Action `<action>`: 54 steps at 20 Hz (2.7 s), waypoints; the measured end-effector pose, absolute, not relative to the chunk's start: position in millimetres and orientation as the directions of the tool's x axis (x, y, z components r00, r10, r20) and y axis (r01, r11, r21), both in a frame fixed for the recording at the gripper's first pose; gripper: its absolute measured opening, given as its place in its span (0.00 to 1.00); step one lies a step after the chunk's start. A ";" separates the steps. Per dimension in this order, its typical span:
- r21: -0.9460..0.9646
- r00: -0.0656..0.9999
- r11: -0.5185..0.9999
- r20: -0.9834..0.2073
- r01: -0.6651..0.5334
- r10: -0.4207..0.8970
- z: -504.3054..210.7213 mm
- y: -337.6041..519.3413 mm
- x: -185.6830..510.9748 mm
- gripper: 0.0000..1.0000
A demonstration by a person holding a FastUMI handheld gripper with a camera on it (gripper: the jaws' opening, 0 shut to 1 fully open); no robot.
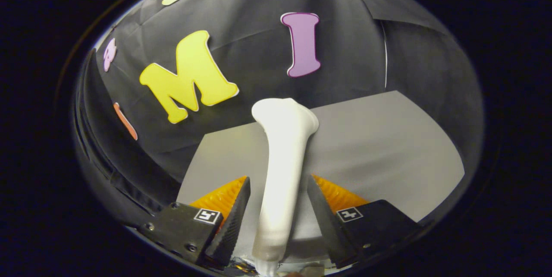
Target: Iron the clothes twice with a garment steamer, once on the left side and once on the right side.
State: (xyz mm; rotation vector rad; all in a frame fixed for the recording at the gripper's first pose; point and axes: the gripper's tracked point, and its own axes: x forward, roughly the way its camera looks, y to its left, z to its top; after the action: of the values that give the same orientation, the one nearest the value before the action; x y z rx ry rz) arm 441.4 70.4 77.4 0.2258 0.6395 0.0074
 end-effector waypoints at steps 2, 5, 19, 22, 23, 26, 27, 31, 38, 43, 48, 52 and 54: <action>0.204 0.798 0.974 -0.601 0.096 0.047 73.0 69.3 447.8 0.76; 0.208 0.782 0.968 -0.623 0.140 0.020 71.6 68.9 447.6 0.60; 0.195 0.929 0.974 -0.368 0.117 -0.038 125.5 73.9 412.9 0.32; 0.202 0.949 0.973 -0.314 0.107 -0.039 139.0 74.6 385.9 0.32; 0.205 0.952 0.973 -0.302 0.104 -0.038 142.5 75.9 378.1 0.32; 0.210 0.962 0.972 -0.271 0.106 -0.047 147.8 76.2 361.3 0.31; 0.221 0.964 0.970 -0.261 0.104 -0.044 151.4 77.8 358.5 0.31; 0.262 0.966 0.959 -0.256 0.105 -0.036 148.2 83.6 332.0 0.31; 0.211 0.977 0.972 -0.203 0.101 -0.058 144.7 103.0 264.9 0.31; 0.153 0.981 0.982 -0.172 0.114 -0.087 137.2 126.1 202.0 0.31; 0.097 0.976 0.982 -0.160 0.162 -0.146 111.5 138.8 134.6 0.31; 0.063 0.969 0.980 -0.174 0.189 -0.175 91.6 145.0 90.8 0.31; 0.052 0.971 0.982 -0.167 0.184 -0.173 88.2 147.7 74.7 0.31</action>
State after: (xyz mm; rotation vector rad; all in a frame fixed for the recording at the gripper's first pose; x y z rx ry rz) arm 74.7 147.7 88.2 0.0670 0.1630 -0.1806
